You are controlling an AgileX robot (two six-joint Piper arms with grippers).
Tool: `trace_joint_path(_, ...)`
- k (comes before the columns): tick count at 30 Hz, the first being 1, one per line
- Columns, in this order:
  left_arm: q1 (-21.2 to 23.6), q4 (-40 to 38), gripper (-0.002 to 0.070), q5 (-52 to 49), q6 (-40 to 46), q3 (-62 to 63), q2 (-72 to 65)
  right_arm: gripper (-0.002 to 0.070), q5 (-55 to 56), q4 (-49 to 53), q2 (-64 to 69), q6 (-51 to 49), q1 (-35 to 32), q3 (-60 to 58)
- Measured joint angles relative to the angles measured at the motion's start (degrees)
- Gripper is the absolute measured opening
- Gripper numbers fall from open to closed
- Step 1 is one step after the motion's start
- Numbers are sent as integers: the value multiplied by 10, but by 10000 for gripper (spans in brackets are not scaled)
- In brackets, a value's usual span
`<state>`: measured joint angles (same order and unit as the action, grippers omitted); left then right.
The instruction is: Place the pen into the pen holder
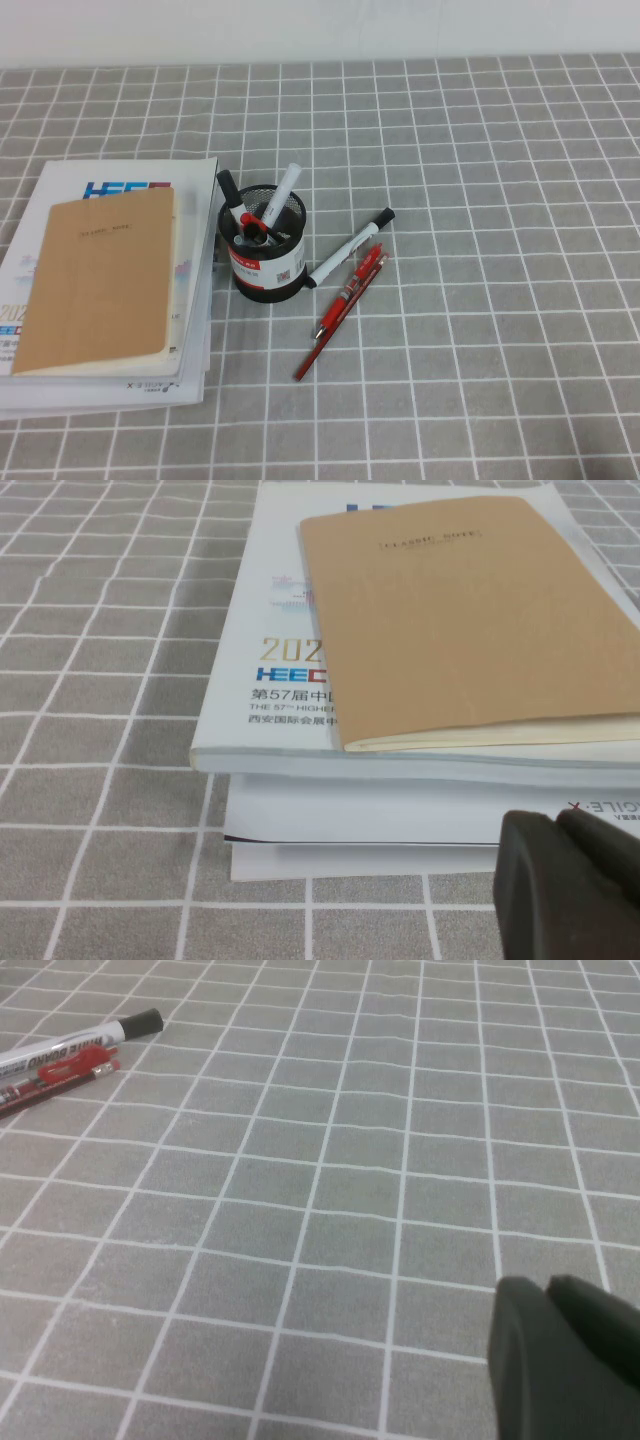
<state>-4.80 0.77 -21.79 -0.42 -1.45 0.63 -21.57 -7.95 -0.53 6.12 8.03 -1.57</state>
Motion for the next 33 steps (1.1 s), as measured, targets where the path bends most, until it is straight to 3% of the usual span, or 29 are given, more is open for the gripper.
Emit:
trace_joint_path(16,0,0,-5,0,0,0,0,-13,0,-2,0,0,0,0)
trace_joint_path(24,0,0,-5,0,0,0,0,-13,0,-75,-1,0,0,0)
trace_joint_path(28,0,0,-5,0,0,0,0,-13,13,-205,-1,0,0,0)
trace_joint_path(33,0,0,-5,-1,0,0,0,-13,48,-509,-2,-1,0,0)
